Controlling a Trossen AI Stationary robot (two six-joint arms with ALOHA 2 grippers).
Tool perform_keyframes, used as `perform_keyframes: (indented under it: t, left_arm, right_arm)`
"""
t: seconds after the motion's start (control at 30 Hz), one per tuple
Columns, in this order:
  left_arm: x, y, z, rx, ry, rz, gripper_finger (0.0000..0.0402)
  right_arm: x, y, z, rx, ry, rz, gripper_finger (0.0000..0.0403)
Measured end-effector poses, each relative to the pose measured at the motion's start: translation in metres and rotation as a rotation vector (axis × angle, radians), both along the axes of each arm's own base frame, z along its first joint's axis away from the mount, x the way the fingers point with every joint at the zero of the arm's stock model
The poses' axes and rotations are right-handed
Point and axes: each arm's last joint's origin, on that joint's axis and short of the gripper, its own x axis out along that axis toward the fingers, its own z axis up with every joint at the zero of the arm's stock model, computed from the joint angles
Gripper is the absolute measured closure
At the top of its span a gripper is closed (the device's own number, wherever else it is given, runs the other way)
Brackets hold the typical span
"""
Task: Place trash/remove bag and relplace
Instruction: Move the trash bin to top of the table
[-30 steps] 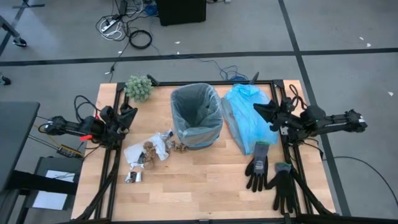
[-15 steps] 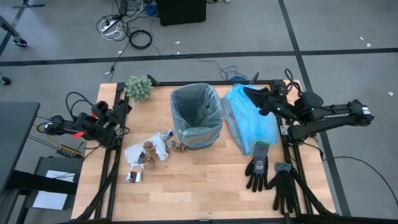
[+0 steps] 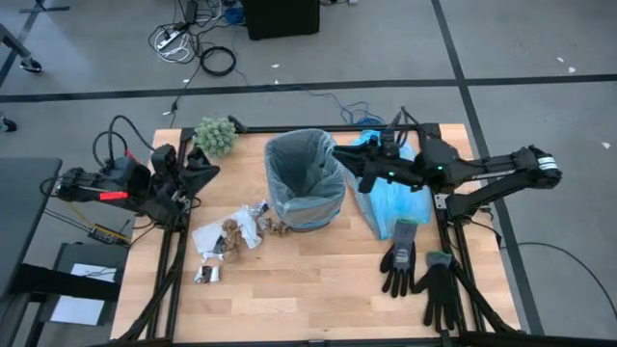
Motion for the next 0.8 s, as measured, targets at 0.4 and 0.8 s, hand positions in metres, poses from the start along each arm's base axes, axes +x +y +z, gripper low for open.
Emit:
perform_keyframes:
  t: [0.4,0.8]
  left_arm:
    - [0.036,-0.018,0.014,0.12,0.063,-0.341,0.0351]
    - [0.077,-0.048,-0.002,0.104,0.13,-0.652,0.0351]
  right_arm:
    - [0.035,0.014,0.05,-0.18,0.11,0.566,0.0291]
    - [0.038,0.062,-0.007,-0.035,0.76,1.134,0.0291]
